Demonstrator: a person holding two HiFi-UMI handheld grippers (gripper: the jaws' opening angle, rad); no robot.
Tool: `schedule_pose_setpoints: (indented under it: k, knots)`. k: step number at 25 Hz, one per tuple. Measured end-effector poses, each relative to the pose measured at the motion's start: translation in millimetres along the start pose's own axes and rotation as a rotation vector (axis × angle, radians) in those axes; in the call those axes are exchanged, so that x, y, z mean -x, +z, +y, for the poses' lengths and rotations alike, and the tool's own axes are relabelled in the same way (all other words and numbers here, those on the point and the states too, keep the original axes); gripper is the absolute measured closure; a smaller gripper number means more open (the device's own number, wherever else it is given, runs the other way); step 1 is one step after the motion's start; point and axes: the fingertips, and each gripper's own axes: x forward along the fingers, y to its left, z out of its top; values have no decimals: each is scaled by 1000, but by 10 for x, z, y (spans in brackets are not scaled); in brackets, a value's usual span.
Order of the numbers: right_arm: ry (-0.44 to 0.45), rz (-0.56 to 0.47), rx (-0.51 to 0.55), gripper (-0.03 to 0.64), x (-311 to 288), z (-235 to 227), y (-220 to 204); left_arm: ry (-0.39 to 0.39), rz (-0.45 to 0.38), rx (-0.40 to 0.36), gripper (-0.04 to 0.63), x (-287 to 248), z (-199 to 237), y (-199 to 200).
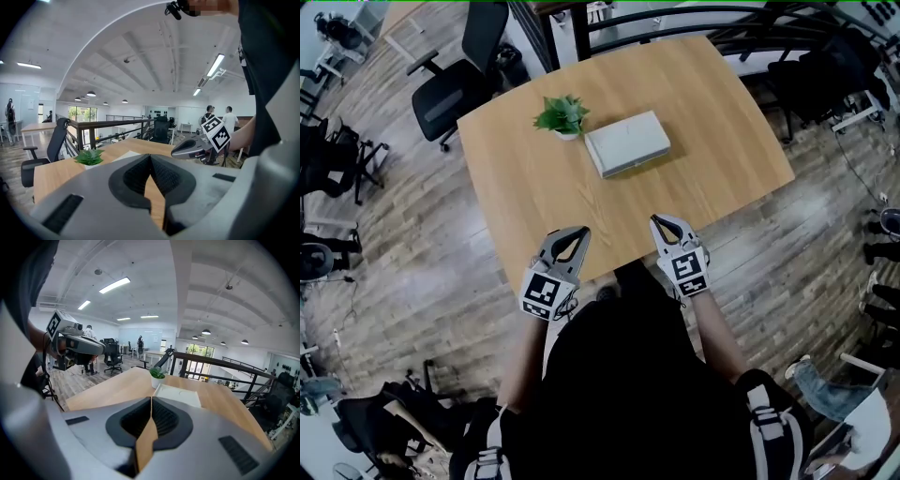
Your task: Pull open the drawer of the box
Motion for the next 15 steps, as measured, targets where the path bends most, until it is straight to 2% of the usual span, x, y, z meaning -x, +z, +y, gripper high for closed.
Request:
schedule_pose_setpoints:
  k: [6,15]
  knots:
    - [19,22,-28,592,-354,-243,-16,4,35,15,572,-183,174,4]
    - [56,56,-11,592,-884,-426,-67,40,67,49,572,-335,408,-9]
